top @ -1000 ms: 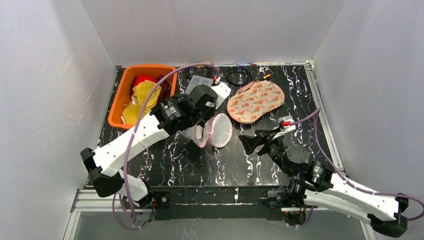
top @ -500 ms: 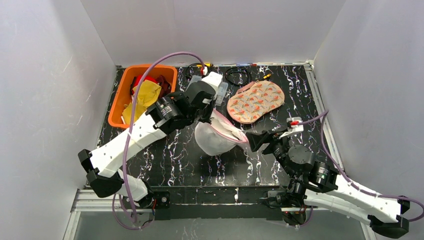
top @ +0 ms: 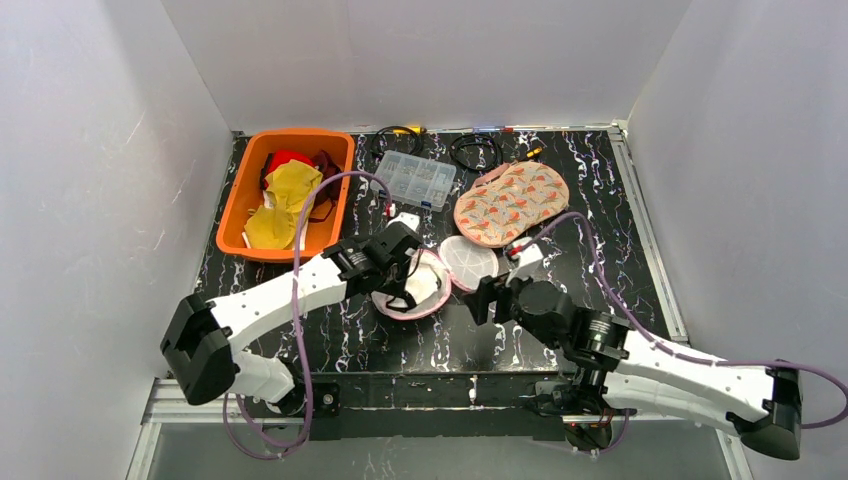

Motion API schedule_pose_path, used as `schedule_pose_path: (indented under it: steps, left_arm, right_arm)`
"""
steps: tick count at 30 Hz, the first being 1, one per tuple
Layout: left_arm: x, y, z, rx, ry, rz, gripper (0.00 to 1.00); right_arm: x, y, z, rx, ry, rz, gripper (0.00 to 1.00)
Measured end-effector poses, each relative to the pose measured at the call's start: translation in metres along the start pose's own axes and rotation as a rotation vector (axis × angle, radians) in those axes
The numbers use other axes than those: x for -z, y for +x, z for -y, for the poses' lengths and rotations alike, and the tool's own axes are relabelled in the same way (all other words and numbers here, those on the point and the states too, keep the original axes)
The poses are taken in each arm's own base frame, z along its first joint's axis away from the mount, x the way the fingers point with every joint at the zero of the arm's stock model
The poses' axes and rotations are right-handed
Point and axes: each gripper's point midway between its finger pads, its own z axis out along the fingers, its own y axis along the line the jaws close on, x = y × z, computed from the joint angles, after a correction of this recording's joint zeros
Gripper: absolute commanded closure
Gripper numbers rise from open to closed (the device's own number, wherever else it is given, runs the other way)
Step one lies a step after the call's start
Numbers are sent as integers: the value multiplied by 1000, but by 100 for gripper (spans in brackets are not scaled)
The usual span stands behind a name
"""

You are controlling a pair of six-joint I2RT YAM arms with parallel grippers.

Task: Unzip the laundry bag and remove the bra
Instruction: Open the laundry bag at the center of the board.

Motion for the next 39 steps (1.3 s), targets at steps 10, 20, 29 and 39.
schedule_pose_path:
  steps: [10,20,29,39]
  left_arm:
    - [40,-22,-7,98,58,182,93]
    - [13,10,-35,88,-88,126,86]
    - [5,18,-51,103,-156,132,86]
    - [-7,31,-58,135,-182,123,88]
  right_arm:
    - [-39,42,-21,153,-36,-185,24]
    - [-75,35,-52,190,-74,-185,21]
    - [-82,19,-36,56,20,-119,21]
    - [-78,57,-2,-282,71,-165,26]
